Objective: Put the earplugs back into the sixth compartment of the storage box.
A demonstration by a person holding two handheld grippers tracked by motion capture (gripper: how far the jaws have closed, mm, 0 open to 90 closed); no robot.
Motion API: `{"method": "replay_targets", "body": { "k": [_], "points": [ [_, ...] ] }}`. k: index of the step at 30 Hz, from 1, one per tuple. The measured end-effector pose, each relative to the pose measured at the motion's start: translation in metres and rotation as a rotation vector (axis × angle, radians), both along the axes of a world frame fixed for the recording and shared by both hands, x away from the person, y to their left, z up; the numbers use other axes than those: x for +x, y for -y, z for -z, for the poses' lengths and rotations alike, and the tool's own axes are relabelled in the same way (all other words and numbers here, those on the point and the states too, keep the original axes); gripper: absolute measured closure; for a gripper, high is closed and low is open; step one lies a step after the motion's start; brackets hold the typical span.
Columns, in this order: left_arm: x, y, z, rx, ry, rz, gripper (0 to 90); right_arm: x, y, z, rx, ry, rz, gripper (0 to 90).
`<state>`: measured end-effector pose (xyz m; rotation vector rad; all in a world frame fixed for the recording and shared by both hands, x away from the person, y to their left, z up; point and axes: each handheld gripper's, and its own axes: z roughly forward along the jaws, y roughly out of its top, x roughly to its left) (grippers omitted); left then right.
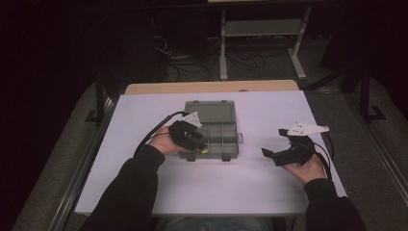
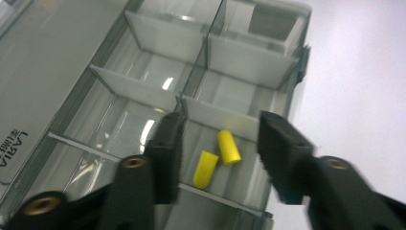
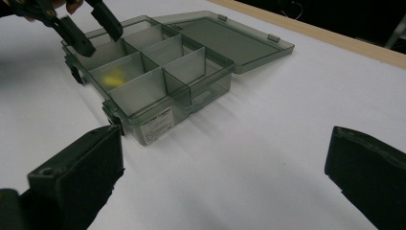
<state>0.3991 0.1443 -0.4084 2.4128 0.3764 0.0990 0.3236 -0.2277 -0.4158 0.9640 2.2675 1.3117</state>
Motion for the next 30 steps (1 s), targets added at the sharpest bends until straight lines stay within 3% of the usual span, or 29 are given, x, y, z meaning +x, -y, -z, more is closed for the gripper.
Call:
{"method": "replay_targets", "body": {
  "k": [5, 8, 11, 14, 26, 30],
  "points": [
    [0.0, -0.009, -0.008, -0.094, -0.053, 0.015, 32.8, 0.0, 0.0, 0.0, 0.0, 0.0, 0.001, 0.0],
    [-0.002, -0.013, -0.014, -0.14, -0.055, 0.022, 23.5, 0.0, 0.0, 0.0, 0.0, 0.001, 0.002, 0.0],
    [-0.008, -0.017, -0.019, -0.153, -0.01, -0.005, 11.7, 0.0, 0.0, 0.0, 0.0, 0.001, 0.003, 0.0],
    [-0.01, -0.02, -0.022, -0.155, -0.014, -0.012, 0.6, -0.001, 0.0, 0.0, -0.001, 0.003, 0.003, 0.0],
    [-0.022, -0.046, -0.025, -0.217, 0.096, -0.101, 0.0, -0.001, 0.0, 0.0, -0.002, 0.001, 0.005, 0.0],
    [-0.027, -0.057, -0.024, -0.228, 0.107, -0.125, 0.0, -0.001, 0.0, 0.0, -0.002, 0.0, 0.005, 0.0]
  ]
}}
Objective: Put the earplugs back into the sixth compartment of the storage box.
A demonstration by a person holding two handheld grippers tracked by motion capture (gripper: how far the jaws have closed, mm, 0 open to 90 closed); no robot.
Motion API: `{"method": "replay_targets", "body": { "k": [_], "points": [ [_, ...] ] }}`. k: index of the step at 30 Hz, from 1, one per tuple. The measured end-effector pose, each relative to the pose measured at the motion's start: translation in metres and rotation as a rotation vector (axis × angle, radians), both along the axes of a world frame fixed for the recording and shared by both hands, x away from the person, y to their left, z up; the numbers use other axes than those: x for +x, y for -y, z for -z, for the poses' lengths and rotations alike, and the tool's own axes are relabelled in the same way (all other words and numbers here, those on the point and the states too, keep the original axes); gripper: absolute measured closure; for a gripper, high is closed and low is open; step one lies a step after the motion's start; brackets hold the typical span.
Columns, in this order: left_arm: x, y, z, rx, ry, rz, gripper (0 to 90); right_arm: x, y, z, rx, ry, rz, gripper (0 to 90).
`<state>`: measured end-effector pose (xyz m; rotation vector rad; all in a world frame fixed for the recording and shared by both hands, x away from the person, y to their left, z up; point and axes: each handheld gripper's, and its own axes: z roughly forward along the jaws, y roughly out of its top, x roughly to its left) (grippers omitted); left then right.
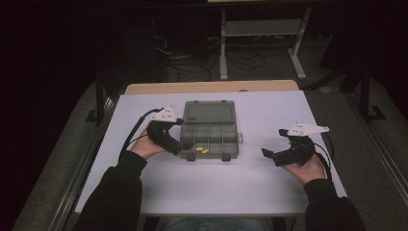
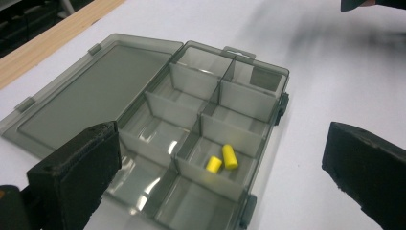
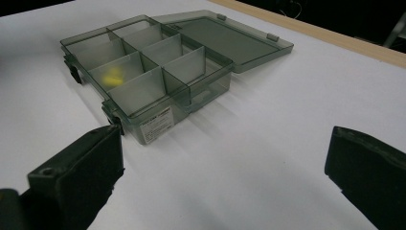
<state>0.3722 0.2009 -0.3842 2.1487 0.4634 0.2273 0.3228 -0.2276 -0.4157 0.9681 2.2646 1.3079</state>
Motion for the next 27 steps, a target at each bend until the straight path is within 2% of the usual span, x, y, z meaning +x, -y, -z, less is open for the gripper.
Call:
{"method": "replay_targets", "body": {
  "k": [4, 8, 17, 25, 27],
  "points": [
    [-0.007, -0.012, -0.001, -0.013, 0.033, -0.032, 0.0, 0.0, 0.0, 0.0, 0.002, 0.0, 0.002, 0.0],
    [-0.012, -0.025, -0.001, -0.047, 0.055, -0.073, 0.0, 0.0, 0.0, 0.0, -0.002, -0.002, -0.002, 0.0],
    [-0.021, -0.053, 0.0, -0.097, 0.076, -0.148, 0.0, 0.0, 0.0, 0.0, 0.004, -0.001, 0.001, 0.0],
    [-0.03, -0.075, 0.001, -0.138, 0.116, -0.241, 0.0, -0.001, 0.001, -0.001, 0.013, 0.001, 0.002, 0.0],
    [-0.032, -0.08, 0.002, -0.149, 0.111, -0.251, 0.0, -0.001, 0.002, -0.001, 0.015, 0.002, 0.003, 0.0]
  ]
}}
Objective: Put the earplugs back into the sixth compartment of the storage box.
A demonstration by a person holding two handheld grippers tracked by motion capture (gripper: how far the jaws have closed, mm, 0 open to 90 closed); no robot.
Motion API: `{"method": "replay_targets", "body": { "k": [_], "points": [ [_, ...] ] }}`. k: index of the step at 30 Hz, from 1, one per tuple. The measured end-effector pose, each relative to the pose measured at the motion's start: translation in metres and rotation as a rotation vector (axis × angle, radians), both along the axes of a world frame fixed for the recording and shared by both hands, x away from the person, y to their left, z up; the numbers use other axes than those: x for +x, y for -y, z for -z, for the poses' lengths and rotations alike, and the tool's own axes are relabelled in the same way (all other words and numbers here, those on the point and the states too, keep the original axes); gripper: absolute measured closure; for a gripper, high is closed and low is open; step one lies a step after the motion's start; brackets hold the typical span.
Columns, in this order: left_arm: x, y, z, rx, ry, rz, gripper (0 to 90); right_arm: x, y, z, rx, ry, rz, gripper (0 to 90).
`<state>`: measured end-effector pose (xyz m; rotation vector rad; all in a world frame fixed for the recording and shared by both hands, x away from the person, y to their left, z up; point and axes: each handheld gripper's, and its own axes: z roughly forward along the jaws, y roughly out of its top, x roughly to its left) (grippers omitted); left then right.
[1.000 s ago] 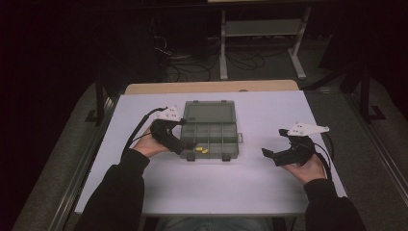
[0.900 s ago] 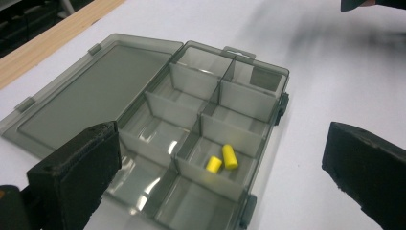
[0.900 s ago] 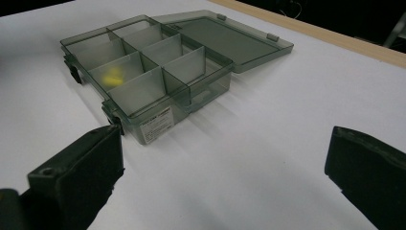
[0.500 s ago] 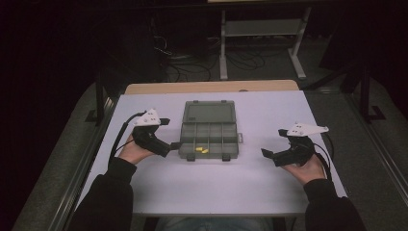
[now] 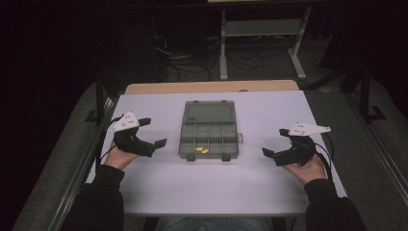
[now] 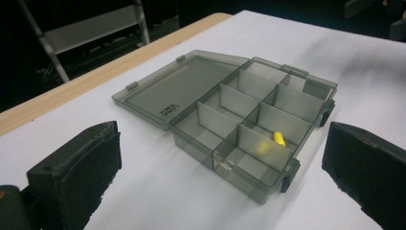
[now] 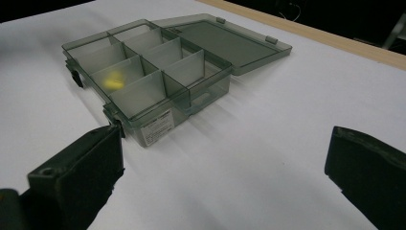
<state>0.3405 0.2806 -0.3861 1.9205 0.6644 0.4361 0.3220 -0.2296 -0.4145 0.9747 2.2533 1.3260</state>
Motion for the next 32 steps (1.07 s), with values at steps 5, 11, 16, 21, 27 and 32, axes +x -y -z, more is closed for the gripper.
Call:
{"method": "replay_targets", "body": {
  "k": [5, 11, 16, 21, 27, 32],
  "points": [
    [-0.004, -0.008, 0.005, 0.009, -0.001, -0.029, 0.0, 0.0, 0.0, 0.0, -0.003, -0.002, 0.001, 0.0],
    [-0.009, -0.021, 0.009, -0.02, 0.007, -0.068, 0.0, -0.001, 0.0, 0.0, -0.001, -0.002, 0.002, 0.0],
    [-0.015, -0.032, 0.013, -0.037, 0.011, -0.103, 0.0, -0.002, 0.002, 0.0, 0.001, -0.003, 0.007, 0.0],
    [-0.021, -0.042, 0.014, -0.05, 0.025, -0.142, 0.0, -0.005, 0.003, -0.001, 0.008, -0.002, 0.012, 0.0],
    [-0.028, -0.056, 0.016, -0.086, 0.045, -0.193, 0.0, -0.008, 0.006, -0.002, 0.023, 0.005, 0.023, 0.0],
    [-0.029, -0.059, 0.018, -0.103, 0.041, -0.195, 0.0, -0.008, 0.007, -0.003, 0.025, 0.007, 0.027, 0.0]
  ]
}}
